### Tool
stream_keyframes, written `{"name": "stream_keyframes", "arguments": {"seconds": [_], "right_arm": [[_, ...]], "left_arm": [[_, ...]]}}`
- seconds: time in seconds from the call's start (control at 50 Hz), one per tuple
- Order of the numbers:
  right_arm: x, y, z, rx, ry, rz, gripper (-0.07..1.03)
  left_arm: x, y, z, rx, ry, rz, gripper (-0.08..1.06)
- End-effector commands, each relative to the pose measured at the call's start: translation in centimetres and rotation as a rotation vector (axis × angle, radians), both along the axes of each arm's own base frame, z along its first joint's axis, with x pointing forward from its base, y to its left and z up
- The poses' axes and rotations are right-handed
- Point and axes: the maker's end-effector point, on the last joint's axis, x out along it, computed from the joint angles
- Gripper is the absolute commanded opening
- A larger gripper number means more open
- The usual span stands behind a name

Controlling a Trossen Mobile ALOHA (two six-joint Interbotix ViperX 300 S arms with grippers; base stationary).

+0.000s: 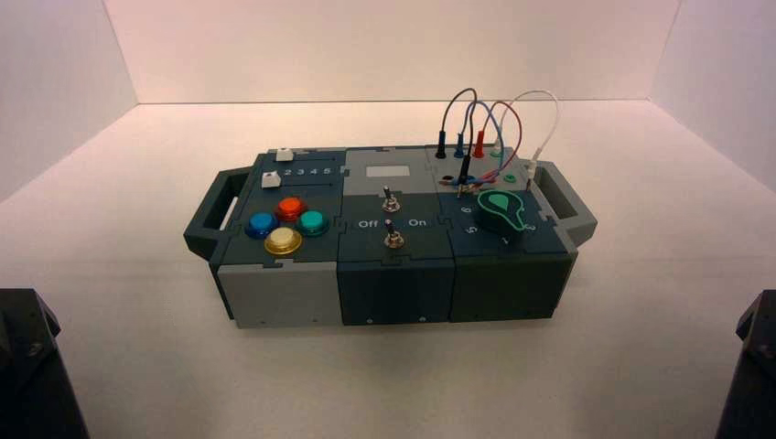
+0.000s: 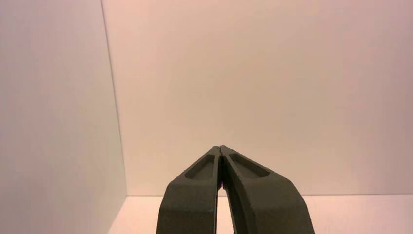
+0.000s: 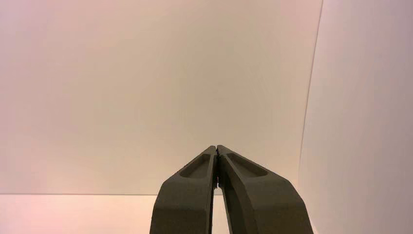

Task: Flip the top switch off with the right gripper.

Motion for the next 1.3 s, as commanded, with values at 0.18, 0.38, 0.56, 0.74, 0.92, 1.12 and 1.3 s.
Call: {"name": "stream_keyframes", "arguments": {"seconds": [0.18,0.38,0.56,0.74,0.92,1.12,1.3], "right_arm": [[0.4,0.0,0.5,0.002,-0.002,0.002,-0.02],[0.5,0.0,0.4,0.0,0.009,0.002,-0.02],[0.6,0.1,0.2,0.0,0.021,0.003,-0.02],[0.9,0.2,-0.2,-0.008,0.066,0.006,-0.02],[1.1,0.3,-0.4,-0.009,0.1,0.01,-0.02],[1.8,1.0,-1.7,-0.011,0.201,0.036,-0.02],[1.9,2.3,-2.3,-0.016,0.268,0.083,-0.02]], "left_arm": [[0.2,0.0,0.8,0.006,-0.015,0.0,-0.03],[0.2,0.0,0.7,0.005,-0.011,0.0,-0.03],[0.4,0.0,0.3,0.006,0.009,0.0,-0.03],[0.9,-0.1,-0.2,0.006,0.071,-0.005,-0.03],[1.2,-0.8,-0.7,0.005,0.149,-0.031,-0.03],[1.2,-2.7,-1.8,0.016,0.273,-0.103,-0.03],[0.9,-4.7,-2.9,0.027,0.348,-0.175,-0.03]]}}
